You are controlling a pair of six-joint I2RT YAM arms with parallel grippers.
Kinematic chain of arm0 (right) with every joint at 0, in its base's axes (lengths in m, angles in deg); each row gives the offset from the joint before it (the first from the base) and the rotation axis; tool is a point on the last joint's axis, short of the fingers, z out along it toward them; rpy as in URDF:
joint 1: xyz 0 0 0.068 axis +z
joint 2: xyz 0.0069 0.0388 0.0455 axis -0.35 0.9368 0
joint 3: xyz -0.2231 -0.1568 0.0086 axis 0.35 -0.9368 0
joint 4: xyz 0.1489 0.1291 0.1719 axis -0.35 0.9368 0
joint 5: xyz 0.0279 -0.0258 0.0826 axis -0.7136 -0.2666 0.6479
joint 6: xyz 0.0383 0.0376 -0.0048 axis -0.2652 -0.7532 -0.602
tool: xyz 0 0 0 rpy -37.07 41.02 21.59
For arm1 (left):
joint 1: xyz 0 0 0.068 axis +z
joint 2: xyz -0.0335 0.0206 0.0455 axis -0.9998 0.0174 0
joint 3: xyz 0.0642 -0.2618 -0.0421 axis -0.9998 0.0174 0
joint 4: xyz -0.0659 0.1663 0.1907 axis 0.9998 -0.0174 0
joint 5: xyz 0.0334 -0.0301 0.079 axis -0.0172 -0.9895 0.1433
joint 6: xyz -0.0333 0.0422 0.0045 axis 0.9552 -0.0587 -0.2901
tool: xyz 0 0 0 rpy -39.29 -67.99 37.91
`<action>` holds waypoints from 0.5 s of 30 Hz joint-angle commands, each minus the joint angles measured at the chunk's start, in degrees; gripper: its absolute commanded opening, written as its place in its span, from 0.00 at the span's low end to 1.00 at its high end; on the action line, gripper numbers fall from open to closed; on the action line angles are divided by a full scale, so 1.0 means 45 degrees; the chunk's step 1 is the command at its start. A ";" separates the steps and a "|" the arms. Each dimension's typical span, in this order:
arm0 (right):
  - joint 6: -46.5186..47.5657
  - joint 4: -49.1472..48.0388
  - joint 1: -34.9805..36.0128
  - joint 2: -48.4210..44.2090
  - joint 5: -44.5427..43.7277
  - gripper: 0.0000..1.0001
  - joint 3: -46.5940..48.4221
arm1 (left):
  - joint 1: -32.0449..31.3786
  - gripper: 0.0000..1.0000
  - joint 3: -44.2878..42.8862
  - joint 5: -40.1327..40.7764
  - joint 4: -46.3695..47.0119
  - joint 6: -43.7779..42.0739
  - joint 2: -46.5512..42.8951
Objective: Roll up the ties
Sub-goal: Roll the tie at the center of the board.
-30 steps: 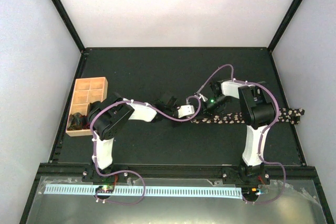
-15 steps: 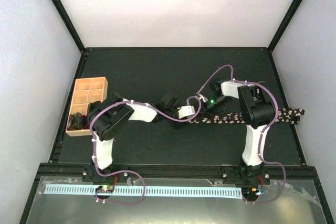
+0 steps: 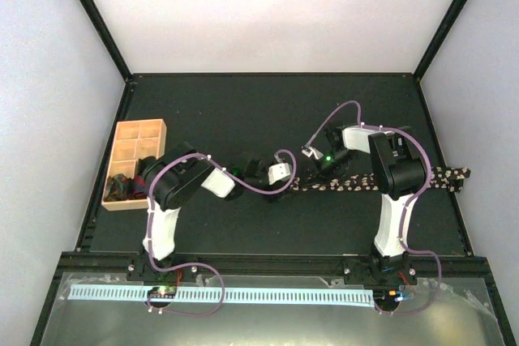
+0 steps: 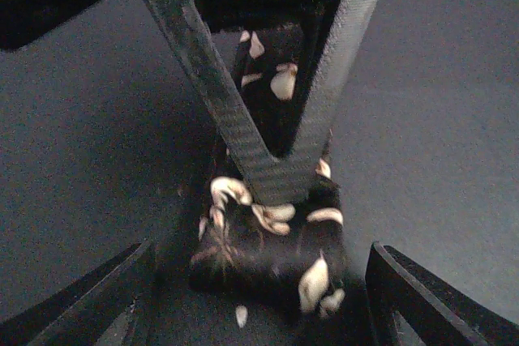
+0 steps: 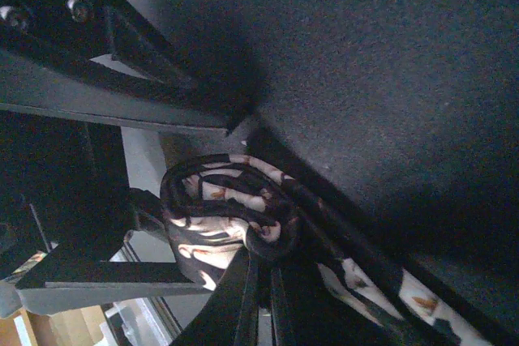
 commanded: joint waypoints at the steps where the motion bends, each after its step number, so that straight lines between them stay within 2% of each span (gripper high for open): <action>1: -0.0037 -0.0189 -0.0004 0.0654 -0.3059 0.02 -0.0246 | -0.0098 0.71 -0.0432 -0.0632 0.1788 0.0710 0.1345; 3: 0.0014 -0.0082 -0.0018 0.0771 -0.3062 0.02 -0.0153 | -0.0115 0.68 -0.0599 -0.0565 0.2093 0.0690 0.1711; 7: 0.0054 -0.0153 -0.0009 0.0881 -0.2964 0.02 -0.0106 | -0.0162 0.49 -0.0627 -0.0608 0.1941 0.0074 0.1911; 11: 0.0016 -0.0295 -0.0022 0.0903 -0.2479 0.02 -0.0016 | -0.0174 0.44 -0.0179 -0.0300 0.1007 -0.0716 0.1375; 15: 0.0272 0.0166 -0.0085 0.0395 -0.2151 0.16 0.0447 | -0.0174 0.40 -0.0108 0.0412 -0.1162 -0.1028 0.0603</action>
